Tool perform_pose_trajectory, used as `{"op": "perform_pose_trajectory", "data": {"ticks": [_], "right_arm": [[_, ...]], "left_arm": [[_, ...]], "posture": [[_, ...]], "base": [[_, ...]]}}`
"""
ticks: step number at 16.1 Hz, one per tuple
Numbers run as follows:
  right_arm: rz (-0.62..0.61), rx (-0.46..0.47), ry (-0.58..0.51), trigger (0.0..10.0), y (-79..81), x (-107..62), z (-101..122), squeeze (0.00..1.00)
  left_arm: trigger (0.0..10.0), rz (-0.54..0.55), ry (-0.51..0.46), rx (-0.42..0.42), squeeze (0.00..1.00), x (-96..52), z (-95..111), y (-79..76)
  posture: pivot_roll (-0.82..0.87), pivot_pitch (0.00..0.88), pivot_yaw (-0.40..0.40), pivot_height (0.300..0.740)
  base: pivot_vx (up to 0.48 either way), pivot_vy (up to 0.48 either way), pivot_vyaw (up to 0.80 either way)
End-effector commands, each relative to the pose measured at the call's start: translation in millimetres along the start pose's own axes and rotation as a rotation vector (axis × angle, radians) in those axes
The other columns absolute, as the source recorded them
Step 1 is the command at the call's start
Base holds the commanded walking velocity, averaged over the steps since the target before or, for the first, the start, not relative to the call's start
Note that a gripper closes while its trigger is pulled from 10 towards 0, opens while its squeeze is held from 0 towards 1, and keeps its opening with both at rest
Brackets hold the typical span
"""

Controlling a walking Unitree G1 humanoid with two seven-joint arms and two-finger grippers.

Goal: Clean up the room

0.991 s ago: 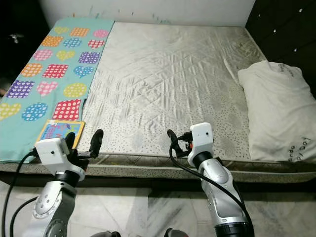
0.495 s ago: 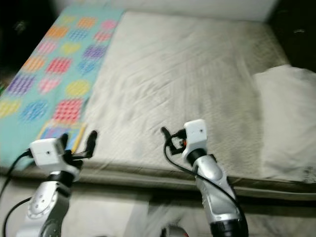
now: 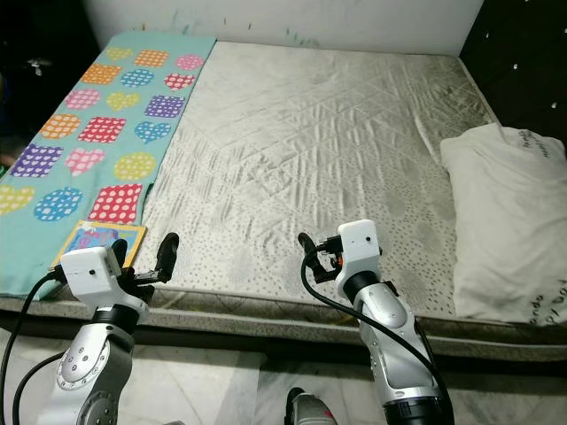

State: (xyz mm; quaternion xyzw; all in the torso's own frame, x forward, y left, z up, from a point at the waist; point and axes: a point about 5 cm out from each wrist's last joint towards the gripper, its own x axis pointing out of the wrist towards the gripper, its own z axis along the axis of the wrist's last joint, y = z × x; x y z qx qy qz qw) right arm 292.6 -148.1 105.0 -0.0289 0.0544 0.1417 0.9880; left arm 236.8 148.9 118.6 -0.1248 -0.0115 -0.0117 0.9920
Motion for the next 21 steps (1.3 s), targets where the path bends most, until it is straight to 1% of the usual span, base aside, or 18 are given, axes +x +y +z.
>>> {"op": "perform_pose_trajectory", "data": {"ticks": [1, 2, 4, 5, 8, 10, 14, 18, 19, 21], "right_arm": [[-0.013, -0.011, 0.016, 10.0, -5.0, -0.7, -1.7, 0.0], [-0.009, -0.012, 0.017, 10.0, -4.0, -0.3, -2.0, 0.0], [-0.006, -0.011, 0.019, 10.0, -3.0, -0.4, -2.6, 0.0], [-0.004, -0.007, 0.019, 10.0, -3.0, -0.5, -2.7, 0.0], [0.002, -0.01, 0.017, 10.0, -2.6, 0.3, -1.8, 0.0], [0.007, -0.008, 0.016, 10.0, -2.4, 1.3, -1.3, 0.0], [0.007, -0.008, 0.021, 10.0, -2.5, 0.5, -3.0, 0.0], [-0.008, -0.028, 0.02, 10.0, -4.6, -0.6, -3.4, 0.0], [-0.007, -0.039, 0.023, 10.0, -5.1, -0.6, -3.8, 0.0], [-0.002, -0.047, 0.035, 10.0, -4.7, -0.4, -5.6, 0.0]], "left_arm": [[10.0, -0.015, -0.002, 0.008, 0.0, -0.5, 0.1, -2.6], [10.0, -0.042, -0.01, -0.002, 0.0, -1.2, 0.8, -5.9], [10.0, -0.021, 0.002, -0.007, 0.0, -1.3, -1.4, -4.0], [10.0, 0.008, 0.017, -0.009, 0.0, -1.0, -3.4, -1.3], [10.0, -0.028, -0.001, -0.012, 0.0, -0.9, -1.4, -4.7], [10.0, -0.02, 0.003, -0.027, 0.0, -0.5, -2.1, -4.6], [10.0, -0.016, 0.002, -0.027, 0.0, -0.2, -1.4, -4.2], [10.0, -0.012, 0.004, -0.028, 0.0, -0.2, -1.2, -3.6], [10.0, 0.008, 0.005, -0.029, 0.0, -0.6, -1.3, -1.3], [10.0, -0.017, -0.02, -0.044, 0.0, -1.1, 1.5, -2.3]], "posture": [[-0.12, 0.159, -0.021, 0.74], [-0.12, 0.156, -0.022, 0.74], [-0.12, 0.15, -0.023, 0.74], [-0.12, 0.147, -0.023, 0.74], [-0.12, 0.147, -0.023, 0.74], [-0.12, 0.143, -0.027, 0.74], [-0.12, 0.148, -0.027, 0.74], [-0.12, 0.154, -0.025, 0.74], [-0.12, 0.156, -0.026, 0.74], [-0.12, 0.157, -0.027, 0.74]], "base": [[0.0, 0.0, 0.0], [0.0, 0.0, 0.0], [0.0, 0.0, 0.0], [0.0, 0.0, 0.0], [0.0, 0.0, 0.0], [0.0, 0.469, 0.0], [0.0, 0.48, 0.0], [0.0, 0.48, 0.0], [0.0, 0.244, 0.0], [0.0, 0.0, 0.0]]}}
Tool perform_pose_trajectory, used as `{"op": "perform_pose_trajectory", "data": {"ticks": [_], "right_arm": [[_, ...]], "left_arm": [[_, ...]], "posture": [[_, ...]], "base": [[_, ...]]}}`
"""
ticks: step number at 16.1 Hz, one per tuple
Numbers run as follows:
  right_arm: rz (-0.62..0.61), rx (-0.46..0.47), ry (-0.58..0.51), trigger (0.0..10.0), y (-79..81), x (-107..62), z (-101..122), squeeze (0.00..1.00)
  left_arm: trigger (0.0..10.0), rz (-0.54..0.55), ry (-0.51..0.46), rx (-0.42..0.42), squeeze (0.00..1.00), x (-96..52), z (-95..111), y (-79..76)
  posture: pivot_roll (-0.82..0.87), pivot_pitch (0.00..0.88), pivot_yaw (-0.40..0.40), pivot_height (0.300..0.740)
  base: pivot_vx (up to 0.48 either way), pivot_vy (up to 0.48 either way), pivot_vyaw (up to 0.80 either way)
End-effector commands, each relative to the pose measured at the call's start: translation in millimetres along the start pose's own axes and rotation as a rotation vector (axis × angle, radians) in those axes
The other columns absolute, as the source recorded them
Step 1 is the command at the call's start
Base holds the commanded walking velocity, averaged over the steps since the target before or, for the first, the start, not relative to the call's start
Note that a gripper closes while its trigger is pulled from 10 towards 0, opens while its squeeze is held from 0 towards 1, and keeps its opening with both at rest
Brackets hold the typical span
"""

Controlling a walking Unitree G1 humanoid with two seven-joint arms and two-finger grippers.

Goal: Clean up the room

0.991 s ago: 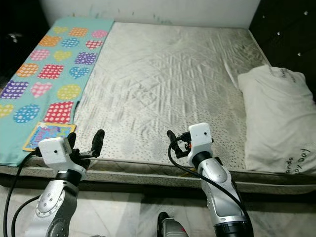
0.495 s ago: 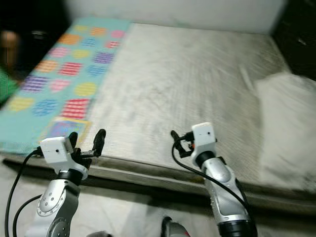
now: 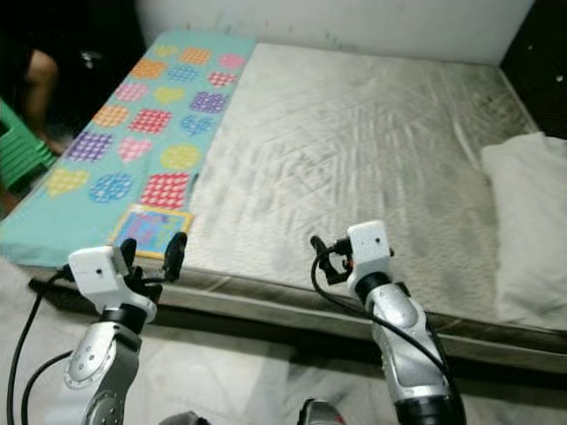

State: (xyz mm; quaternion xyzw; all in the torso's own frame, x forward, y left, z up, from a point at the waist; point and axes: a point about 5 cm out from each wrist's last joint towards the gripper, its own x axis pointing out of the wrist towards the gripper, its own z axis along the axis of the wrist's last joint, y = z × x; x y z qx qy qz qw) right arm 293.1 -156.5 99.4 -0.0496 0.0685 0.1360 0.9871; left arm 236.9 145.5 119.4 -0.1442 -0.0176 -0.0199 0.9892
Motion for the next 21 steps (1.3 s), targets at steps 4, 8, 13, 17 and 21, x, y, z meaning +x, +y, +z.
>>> {"op": "perform_pose_trajectory", "data": {"ticks": [4, 8, 13, 17, 21], "right_arm": [[0.02, -0.01, -0.012, 10.0, 5.6, 0.2, 3, 0.0], [-0.043, 0.049, -0.104, 10.0, -1.3, -5.2, 17, 0.0], [-0.087, 0.074, -0.069, 10.0, -3.9, -13.5, 9, 0.0], [-0.084, 0.073, -0.064, 10.0, -2.8, -13.2, 9, 0.0], [-0.098, 0.057, -0.051, 10.0, -5.3, -13.4, 6, 0.0]], "left_arm": [[10.0, -0.039, -0.024, -0.017, 0.0, -2.6, 4, -3.2], [10.0, -0.037, -0.014, -0.013, 0.0, -5.1, 2, -0.5], [10.0, -0.04, 0.003, 0.001, 0.0, -5.7, 0, 1.6], [10.0, -0.023, 0.03, 0.012, 0.0, -4.9, -4, 3.0], [10.0, 0.02, 0.058, 0.02, 0.0, -4.9, -7, 7.8]], "posture": [[-0.12, 0.157, -0.025, 0.74], [-0.13, 0.154, -0.022, 0.74], [-0.13, 0.154, -0.013, 0.74], [-0.13, 0.153, -0.01, 0.74], [-0.12, 0.154, -0.013, 0.74]], "base": [[0.193, 0.0, 0.0], [0.398, 0.0, 0.0], [0.375, 0.0, -0.64], [0.257, 0.0, 0.0], [0.0, 0.0, 0.0]]}}
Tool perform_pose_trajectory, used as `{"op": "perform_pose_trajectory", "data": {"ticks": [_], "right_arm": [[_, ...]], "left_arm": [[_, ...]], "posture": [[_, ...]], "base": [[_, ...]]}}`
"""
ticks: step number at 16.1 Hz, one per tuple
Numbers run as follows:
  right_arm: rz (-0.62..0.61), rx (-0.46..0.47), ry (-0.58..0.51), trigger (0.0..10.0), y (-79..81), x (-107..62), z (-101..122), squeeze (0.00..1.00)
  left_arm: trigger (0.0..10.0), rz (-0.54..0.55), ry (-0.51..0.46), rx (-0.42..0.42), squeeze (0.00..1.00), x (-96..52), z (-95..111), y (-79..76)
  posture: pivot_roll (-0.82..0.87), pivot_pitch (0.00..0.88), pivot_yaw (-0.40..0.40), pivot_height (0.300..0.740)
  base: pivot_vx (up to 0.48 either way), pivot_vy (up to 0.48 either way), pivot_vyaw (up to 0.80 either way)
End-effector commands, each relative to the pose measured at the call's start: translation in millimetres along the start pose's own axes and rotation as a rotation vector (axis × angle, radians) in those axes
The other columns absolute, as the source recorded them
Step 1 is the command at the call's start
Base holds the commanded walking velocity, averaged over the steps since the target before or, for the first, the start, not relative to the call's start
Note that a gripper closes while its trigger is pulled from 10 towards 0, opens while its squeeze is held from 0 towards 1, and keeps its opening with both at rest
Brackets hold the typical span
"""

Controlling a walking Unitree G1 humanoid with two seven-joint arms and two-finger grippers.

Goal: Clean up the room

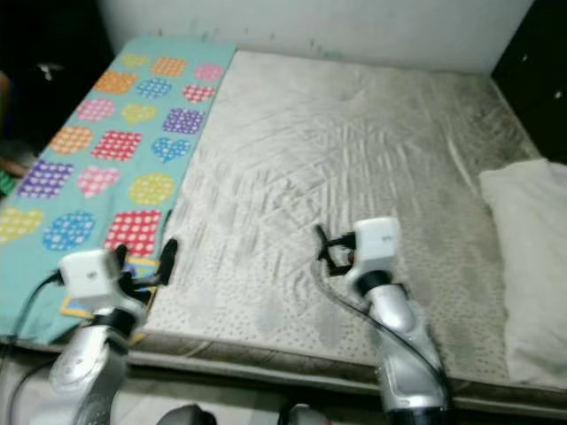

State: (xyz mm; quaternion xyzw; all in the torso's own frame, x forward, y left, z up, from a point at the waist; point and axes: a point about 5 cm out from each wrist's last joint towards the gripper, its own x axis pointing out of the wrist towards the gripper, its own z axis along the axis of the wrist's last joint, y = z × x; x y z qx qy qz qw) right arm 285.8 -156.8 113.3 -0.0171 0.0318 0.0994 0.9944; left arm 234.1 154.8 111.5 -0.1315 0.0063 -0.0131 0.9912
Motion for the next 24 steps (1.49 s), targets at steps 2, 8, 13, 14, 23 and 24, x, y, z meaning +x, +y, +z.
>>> {"op": "perform_pose_trajectory", "data": {"ticks": [2, 8, 13, 14, 23, 24], "right_arm": [[-0.026, -0.01, 0.038, 10.0, -7.4, -4.4, -8, 0.0], [-0.018, -0.019, 0.038, 10.0, -6.8, -1.4, -8, 0.0], [0.0, -0.018, 0.033, 10.0, -5.2, 1.4, -6, 0.0], [0.009, -0.021, 0.03, 10.0, -3.9, 2.6, -6, 0.0], [0.034, -0.029, 0.019, 10.0, 0.1, 7.9, -4, 0.0], [0.037, -0.03, 0.017, 10.0, 0.7, 8.4, -4, 0.0]], "left_arm": [[10.0, 0.008, 0.013, -0.006, 0.0, -1.3, -2, -3.0], [10.0, 0.025, 0.027, -0.026, 0.0, -1.9, -5, -2.6], [10.0, 0.004, 0.021, -0.017, 0.0, -0.8, -5, -5.5], [10.0, 0.003, 0.018, -0.016, 0.0, -0.6, -4, -5.7], [10.0, 0.003, 0.005, -0.009, 0.0, 3.5, -2, -5.7], [10.0, 0.002, 0.003, -0.007, 0.0, 3.9, -2, -5.7]], "posture": [[-0.12, 0.154, -0.013, 0.74], [-0.12, 0.145, -0.018, 0.74], [-0.12, 0.14, -0.019, 0.74], [-0.12, 0.14, -0.019, 0.74], [-0.12, 0.139, -0.019, 0.74], [-0.12, 0.139, -0.018, 0.74]], "base": [[0.0, 0.0, -0.23], [0.0, 0.0, -0.8], [0.0, 0.373, 0.0], [0.0, 0.48, 0.0], [0.0, 0.48, 0.0], [0.0, 0.48, 0.0]]}}
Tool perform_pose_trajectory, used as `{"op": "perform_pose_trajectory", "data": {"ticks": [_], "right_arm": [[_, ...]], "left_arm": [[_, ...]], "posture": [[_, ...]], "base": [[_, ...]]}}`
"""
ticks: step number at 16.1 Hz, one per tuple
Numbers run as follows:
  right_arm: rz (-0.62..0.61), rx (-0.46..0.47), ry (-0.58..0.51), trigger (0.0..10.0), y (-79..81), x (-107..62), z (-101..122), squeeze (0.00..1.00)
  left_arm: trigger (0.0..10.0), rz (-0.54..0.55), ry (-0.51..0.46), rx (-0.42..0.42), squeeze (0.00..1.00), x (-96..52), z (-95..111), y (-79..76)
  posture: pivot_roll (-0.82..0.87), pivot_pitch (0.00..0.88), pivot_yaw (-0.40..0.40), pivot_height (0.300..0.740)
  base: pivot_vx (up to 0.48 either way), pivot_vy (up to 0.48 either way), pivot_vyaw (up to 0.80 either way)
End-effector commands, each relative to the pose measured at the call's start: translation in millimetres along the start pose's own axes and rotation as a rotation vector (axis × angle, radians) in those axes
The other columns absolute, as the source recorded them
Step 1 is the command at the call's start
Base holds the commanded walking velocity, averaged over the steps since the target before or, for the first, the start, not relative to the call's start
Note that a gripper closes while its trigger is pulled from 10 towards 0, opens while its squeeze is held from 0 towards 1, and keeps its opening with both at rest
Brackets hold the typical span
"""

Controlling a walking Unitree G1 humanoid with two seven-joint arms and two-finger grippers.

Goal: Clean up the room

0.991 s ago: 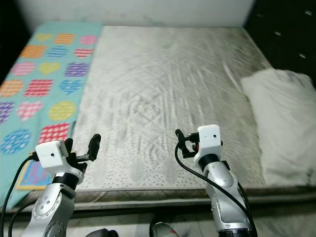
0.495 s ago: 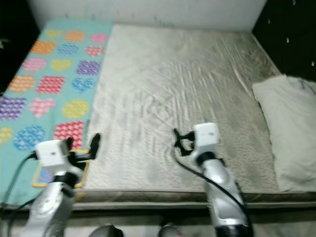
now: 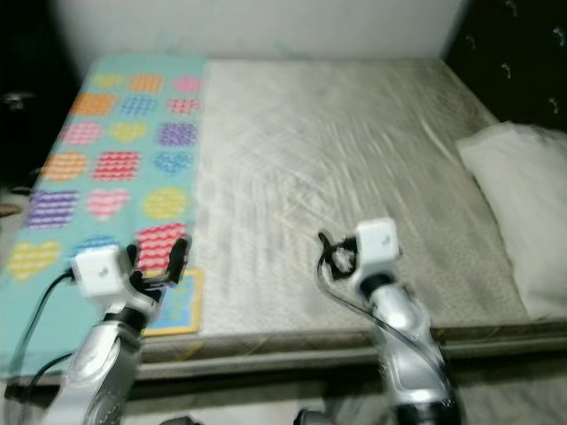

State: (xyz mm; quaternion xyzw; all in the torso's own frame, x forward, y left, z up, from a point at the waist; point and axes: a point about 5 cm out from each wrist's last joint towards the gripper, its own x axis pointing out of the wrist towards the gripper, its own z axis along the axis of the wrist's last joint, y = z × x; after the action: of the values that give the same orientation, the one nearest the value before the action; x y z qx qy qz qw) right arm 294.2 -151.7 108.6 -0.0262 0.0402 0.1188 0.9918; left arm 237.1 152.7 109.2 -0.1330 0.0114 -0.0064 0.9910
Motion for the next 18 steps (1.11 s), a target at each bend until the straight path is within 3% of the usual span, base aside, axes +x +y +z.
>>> {"op": "perform_pose_trajectory", "data": {"ticks": [1, 10, 13, 18], "right_arm": [[0.005, -0.021, -0.007, 10.0, -1.8, -0.8, 1.1, 0.0], [0.022, -0.02, 0.009, 10.0, 0.4, -0.9, -2.2, 0.0], [0.033, -0.001, 0.027, 10.0, 2.4, -1.4, -4.9, 0.0], [0.03, -0.079, 0.035, 10.0, 3.6, -2.9, -7.0, 0.0]], "left_arm": [[10.0, -0.012, -0.007, -0.003, 0.0, 0.9, 1.0, -4.4], [10.0, -0.011, -0.007, 0.004, 0.0, 0.5, 0.9, -4.4], [10.0, -0.02, -0.015, 0.0, 0.0, 0.2, 1.9, -5.2], [10.0, -0.022, -0.011, -0.003, 0.0, -0.2, 1.8, -5.9]], "posture": [[-0.12, 0.139, -0.018, 0.74], [-0.12, 0.149, -0.016, 0.74], [-0.12, 0.154, -0.015, 0.74], [-0.13, 0.161, -0.016, 0.74]], "base": [[0.0, 0.48, 0.0], [0.0, 0.435, 0.0], [0.0, 0.0, 0.0], [0.0, 0.0, 0.0]]}}
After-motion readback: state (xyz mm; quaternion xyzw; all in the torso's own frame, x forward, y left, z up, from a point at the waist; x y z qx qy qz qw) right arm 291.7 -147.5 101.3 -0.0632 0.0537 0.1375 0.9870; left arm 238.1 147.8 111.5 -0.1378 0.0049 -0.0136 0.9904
